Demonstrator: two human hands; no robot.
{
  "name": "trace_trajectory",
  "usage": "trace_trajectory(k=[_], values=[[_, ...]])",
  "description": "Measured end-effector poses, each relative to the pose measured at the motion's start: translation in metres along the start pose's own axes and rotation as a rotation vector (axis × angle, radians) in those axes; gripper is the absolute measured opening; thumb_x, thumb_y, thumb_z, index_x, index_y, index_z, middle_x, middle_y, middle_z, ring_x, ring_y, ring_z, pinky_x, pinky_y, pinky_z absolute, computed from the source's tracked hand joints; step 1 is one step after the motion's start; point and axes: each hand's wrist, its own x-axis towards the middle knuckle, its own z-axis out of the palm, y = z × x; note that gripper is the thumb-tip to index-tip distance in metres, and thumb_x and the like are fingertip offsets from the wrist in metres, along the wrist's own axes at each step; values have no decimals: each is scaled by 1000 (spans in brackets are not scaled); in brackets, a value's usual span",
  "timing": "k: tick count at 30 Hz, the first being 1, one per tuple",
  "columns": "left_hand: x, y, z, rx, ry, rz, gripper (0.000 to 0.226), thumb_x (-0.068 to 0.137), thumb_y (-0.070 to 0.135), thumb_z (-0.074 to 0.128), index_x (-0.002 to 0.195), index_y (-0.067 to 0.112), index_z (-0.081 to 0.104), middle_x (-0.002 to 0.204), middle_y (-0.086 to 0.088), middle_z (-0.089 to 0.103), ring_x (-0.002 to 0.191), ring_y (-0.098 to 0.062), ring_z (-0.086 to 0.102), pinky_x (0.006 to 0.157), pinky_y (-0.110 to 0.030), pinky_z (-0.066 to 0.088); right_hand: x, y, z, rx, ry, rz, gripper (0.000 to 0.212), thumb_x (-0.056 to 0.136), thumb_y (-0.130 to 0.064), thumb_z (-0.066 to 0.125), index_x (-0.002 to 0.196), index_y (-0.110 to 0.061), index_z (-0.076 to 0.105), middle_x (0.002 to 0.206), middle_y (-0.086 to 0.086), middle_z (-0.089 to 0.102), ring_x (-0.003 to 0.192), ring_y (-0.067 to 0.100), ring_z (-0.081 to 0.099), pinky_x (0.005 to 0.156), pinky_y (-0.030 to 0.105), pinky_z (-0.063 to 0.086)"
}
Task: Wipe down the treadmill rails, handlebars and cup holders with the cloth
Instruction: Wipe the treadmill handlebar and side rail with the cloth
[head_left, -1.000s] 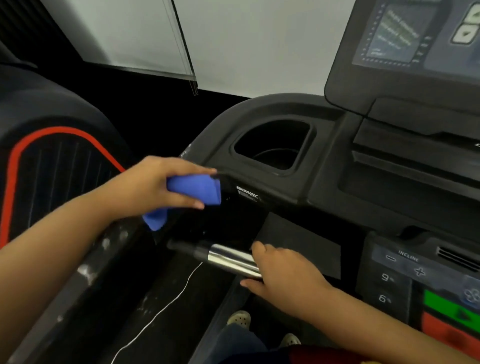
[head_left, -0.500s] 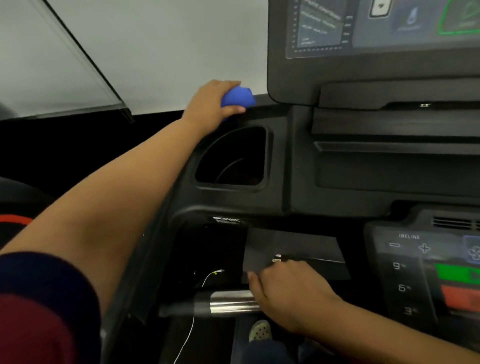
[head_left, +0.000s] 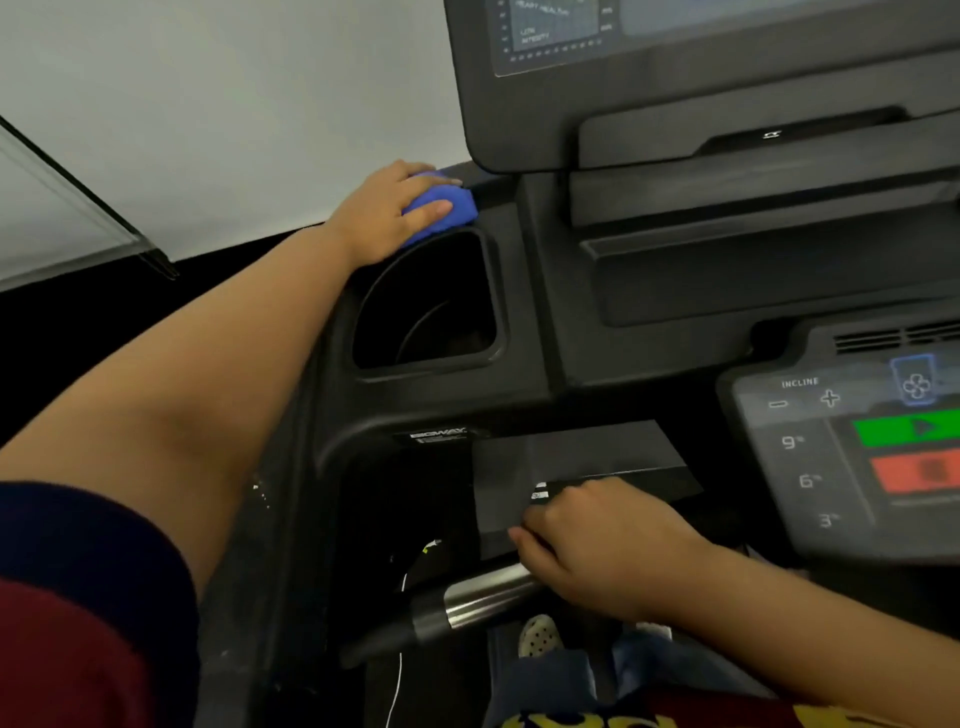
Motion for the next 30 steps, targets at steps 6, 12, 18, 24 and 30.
trace_trajectory(k=[6,12,18,24,30], values=[[-56,-15,-4,-8,51,-66,45,98,34,39,127,4,57,137,-18,48,133,-27,39,109,-19,18,-3,-1,1,-55,46,7,44,96,-52,23,87,-24,56,75,0,62,68,20,59,63,35,46],[-122,-13,-5,-122,112,-152,40,97,37,46,120,8,64,139,-13,48,134,-18,37,109,-22,22,-4,-4,0,-100,34,46,41,95,-55,24,91,-27,53,72,-5,55,76,21,61,63,33,42],[-179,18,0,-221,181,-143,44,94,41,50,118,7,65,134,-10,53,129,-8,37,116,-28,17,-4,-2,8,-145,111,76,46,88,-60,19,82,-28,51,67,-5,56,67,20,56,63,34,45],[-228,40,6,-269,214,-62,60,87,57,46,114,7,67,122,-2,60,124,-8,45,116,-27,23,-6,-5,9,-147,110,141,56,89,-60,26,57,-19,47,54,-3,51,54,14,51,57,34,44],[-283,73,7,-309,182,-70,58,86,64,44,108,17,69,117,2,64,129,-13,43,113,-36,29,-8,-7,12,-188,125,149,56,92,-57,26,60,-18,52,55,-2,51,56,17,52,55,34,43]])
